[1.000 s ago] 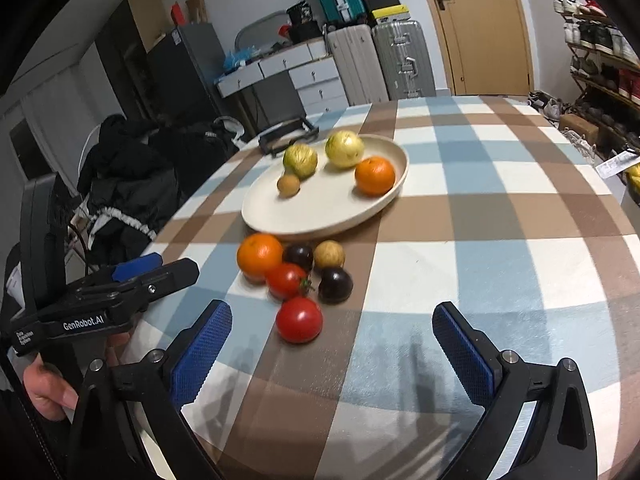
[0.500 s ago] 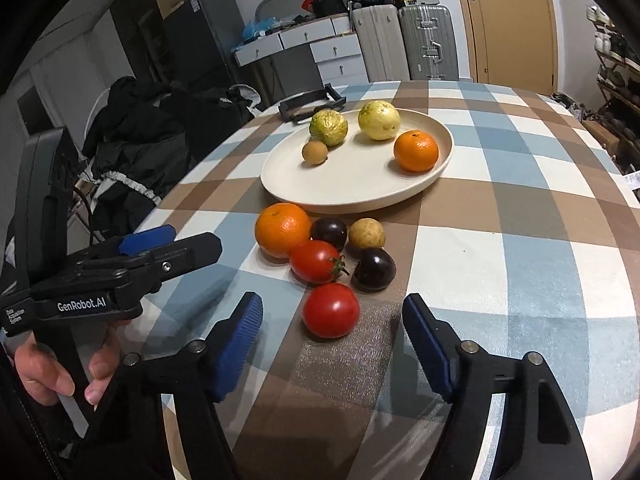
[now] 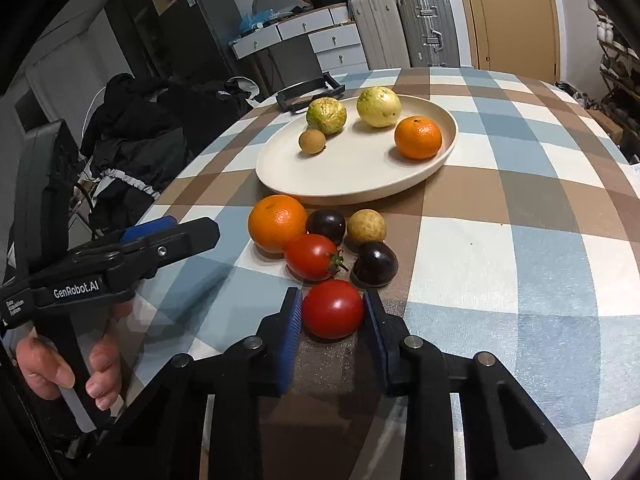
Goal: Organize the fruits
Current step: 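Grasp the red tomato with the right tool while the left tool grasps the large orange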
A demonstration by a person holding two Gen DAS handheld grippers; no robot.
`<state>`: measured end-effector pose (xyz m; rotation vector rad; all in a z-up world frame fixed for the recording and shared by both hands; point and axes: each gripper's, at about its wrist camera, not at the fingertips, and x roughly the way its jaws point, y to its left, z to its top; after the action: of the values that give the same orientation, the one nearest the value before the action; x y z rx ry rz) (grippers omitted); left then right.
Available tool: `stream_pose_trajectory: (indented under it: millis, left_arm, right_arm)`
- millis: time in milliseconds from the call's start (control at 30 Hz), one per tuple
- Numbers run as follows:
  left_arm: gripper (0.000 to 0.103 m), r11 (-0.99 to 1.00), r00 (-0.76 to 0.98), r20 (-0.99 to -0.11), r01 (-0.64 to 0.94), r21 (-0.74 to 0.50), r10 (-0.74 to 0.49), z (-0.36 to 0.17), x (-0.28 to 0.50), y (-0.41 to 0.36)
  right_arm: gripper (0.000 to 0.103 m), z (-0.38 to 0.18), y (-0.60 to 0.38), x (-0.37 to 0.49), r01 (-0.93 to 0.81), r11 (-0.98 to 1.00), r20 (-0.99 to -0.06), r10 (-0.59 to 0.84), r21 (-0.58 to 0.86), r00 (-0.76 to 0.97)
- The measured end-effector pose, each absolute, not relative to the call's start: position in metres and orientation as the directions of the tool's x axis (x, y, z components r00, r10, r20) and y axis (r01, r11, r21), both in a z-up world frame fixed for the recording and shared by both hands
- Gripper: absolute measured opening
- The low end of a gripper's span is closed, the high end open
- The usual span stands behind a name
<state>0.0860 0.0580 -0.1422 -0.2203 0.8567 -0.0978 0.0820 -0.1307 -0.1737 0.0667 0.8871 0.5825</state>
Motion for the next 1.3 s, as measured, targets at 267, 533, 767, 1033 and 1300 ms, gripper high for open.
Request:
stream_pose_trajectory:
  millis: [267,533,767,1033,1300]
  left_arm:
    - [0.102,0.960,0.641,-0.731,0.034,-0.279,-0.235,-0.141,0.099,0.056]
    - [0.102,0.940,0.598,-0.738,0.082,-0.332,-0.313,-0.148,0.116,0.042]
    - [0.092,0.912,0.568,-0.728,0.107,-0.396,-0.384,-0.155,0.127,0.038]
    - [0.064,0.871,0.520,-0.715,0.133,-0.473,-0.467,-0.161,0.136,0.037]
    - [0.038,0.850,0.506,-0.695,0.178,-0.497,-0.512,-0.161,0.134,0.036]
  right_arm:
    - [0.031,-0.168,-0.137,0.079,-0.441,0.851,-0.686,0.503,0.285,0.526]
    - [0.031,-0.163,-0.150,0.078,-0.428,0.858,-0.667,0.497,0.283,0.555]
    - [0.031,-0.159,-0.162,0.080,-0.417,0.862,-0.655,0.495,0.289,0.570]
    - [0.031,-0.159,-0.167,0.084,-0.413,0.861,-0.652,0.498,0.296,0.571]
    - [0.031,-0.160,-0.165,0.088,-0.418,0.857,-0.652,0.504,0.300,0.566]
